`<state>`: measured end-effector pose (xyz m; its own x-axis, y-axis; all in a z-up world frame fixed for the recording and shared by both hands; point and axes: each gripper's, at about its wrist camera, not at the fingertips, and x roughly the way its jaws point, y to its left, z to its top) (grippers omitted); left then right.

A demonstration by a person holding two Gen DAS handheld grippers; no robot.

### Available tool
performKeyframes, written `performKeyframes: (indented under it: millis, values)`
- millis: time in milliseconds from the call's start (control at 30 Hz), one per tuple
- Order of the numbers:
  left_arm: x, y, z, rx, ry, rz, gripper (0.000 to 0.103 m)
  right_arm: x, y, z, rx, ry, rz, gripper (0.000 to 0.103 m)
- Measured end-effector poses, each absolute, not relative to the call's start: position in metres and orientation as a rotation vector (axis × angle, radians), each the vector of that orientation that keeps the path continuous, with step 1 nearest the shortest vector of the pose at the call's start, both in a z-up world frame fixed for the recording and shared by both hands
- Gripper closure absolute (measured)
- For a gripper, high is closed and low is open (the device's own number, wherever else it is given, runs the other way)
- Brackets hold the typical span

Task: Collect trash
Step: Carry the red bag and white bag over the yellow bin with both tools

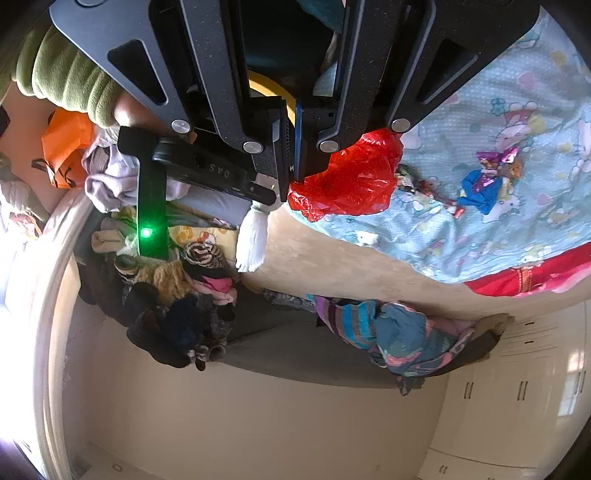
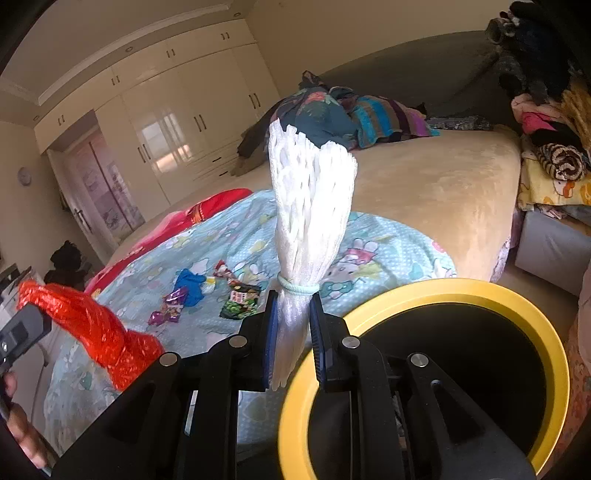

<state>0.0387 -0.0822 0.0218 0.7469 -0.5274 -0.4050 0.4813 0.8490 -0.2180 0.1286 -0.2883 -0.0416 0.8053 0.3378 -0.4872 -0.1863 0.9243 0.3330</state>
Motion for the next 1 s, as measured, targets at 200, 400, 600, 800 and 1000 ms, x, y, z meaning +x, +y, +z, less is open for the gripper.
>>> performKeyframes:
  millis: [200, 400, 600, 800, 1000]
  values:
    - [0.038, -0.094, 0.020, -0.090, 0.483, -0.579, 0.102, 0.126, -0.303, -0.044, 0.298, 0.572, 0.247, 0.087]
    - [0.037, -0.106, 0.018, -0.075, 0.490, -0.604, 0.102, 0.127, -0.317, -0.047, 0.316, 0.576, 0.212, 0.087]
    - [0.038, -0.120, 0.013, -0.069, 0.507, -0.642, 0.102, 0.127, -0.335, -0.051, 0.335, 0.586, 0.179, 0.087]
    - [0.037, -0.138, 0.007, -0.051, 0.527, -0.680, 0.102, 0.127, -0.355, -0.055, 0.360, 0.594, 0.142, 0.087]
    - [0.041, -0.155, -0.001, -0.030, 0.559, -0.712, 0.102, 0.128, -0.369, -0.060, 0.380, 0.610, 0.122, 0.087]
